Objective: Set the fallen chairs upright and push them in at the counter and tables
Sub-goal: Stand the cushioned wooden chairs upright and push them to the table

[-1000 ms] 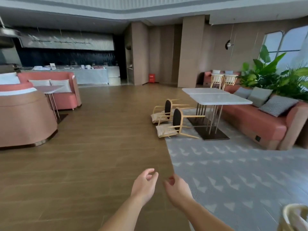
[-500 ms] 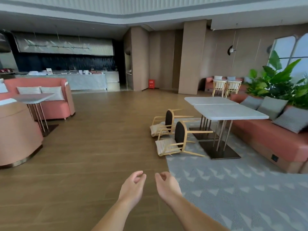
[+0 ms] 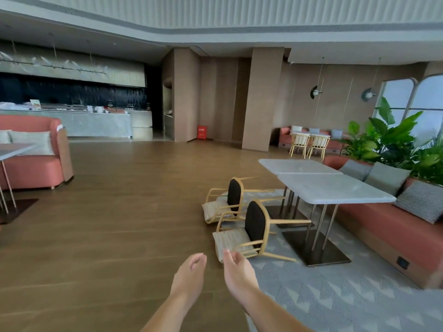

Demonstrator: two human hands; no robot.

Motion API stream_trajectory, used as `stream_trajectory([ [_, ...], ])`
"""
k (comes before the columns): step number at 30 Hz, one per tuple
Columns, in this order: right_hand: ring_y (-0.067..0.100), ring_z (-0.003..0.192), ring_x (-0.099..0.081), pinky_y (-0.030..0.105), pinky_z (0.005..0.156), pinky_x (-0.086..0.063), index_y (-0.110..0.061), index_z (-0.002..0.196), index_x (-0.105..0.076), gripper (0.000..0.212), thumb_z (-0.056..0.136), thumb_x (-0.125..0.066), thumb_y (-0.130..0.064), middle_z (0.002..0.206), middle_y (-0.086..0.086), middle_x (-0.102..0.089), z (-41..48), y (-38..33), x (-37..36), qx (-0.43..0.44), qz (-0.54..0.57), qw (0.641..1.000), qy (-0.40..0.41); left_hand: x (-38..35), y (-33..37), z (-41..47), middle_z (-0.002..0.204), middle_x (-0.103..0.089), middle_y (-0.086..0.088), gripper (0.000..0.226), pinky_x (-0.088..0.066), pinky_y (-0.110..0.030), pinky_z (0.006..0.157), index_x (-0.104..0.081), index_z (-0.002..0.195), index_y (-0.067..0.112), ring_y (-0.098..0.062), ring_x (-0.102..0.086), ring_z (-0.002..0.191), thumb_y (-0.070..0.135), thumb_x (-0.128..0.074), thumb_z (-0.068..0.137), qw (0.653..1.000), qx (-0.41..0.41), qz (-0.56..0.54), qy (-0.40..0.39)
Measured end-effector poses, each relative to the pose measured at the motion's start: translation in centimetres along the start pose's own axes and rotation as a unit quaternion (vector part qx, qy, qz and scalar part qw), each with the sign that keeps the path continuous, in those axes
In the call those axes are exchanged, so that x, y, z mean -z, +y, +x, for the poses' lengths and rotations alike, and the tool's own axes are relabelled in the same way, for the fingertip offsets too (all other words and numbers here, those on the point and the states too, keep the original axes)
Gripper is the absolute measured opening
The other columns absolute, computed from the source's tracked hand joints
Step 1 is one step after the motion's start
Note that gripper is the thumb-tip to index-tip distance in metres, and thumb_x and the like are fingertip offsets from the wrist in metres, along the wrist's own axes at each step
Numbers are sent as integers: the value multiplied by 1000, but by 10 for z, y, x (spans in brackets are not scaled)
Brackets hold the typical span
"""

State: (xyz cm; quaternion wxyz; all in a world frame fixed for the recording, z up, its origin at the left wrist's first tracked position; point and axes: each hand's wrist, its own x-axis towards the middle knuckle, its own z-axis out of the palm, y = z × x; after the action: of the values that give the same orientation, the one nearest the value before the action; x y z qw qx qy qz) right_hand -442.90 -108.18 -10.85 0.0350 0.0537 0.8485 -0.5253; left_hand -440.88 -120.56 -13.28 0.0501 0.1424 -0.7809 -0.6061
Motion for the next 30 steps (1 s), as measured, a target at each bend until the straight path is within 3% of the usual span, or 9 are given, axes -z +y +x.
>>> stream_trajectory([
  [7,4,75,-51,23,57,-33,-26,82,-53,32,95,-34,-49,83,-10,-57,138,-26,-36,-2,19,1000,8,-10,15,135,119,-58,7,35,-43,-41,100,-55,126,26,-16,-54,111,38,-40,96,1000,4,0,-13],
  [11,11,79,-54,31,68,-37,-23,89,-56,34,95,-33,-48,83,-8,-58,227,-30,-73,-5,26,1000,-9,-9,11,221,123,-59,0,32,-44,-41,99,-58,120,25,-21,-54,115,37,-41,96,999,11,31,10],
  [17,13,90,-52,26,79,-35,-25,94,-53,29,97,-33,-46,91,-8,-57,355,-56,-127,-13,34,997,-71,14,14,345,118,-58,11,29,-44,-40,99,-58,116,36,-14,-56,110,46,-45,93,997,49,30,58],
  [22,19,89,-60,33,82,-47,-23,90,-56,35,96,-33,-48,87,-4,-62,432,-82,-166,-15,36,994,-103,33,15,433,117,-58,12,30,-45,-38,97,-56,117,37,-12,-55,108,47,-44,92,995,72,11,75],
  [30,22,87,-63,44,84,-53,-25,86,-56,35,95,-32,-50,90,-1,-63,584,-93,-219,-47,14,996,-69,35,-8,609,112,-58,16,31,-49,-34,88,-55,117,38,-9,-57,102,50,-42,92,995,85,-26,49],
])
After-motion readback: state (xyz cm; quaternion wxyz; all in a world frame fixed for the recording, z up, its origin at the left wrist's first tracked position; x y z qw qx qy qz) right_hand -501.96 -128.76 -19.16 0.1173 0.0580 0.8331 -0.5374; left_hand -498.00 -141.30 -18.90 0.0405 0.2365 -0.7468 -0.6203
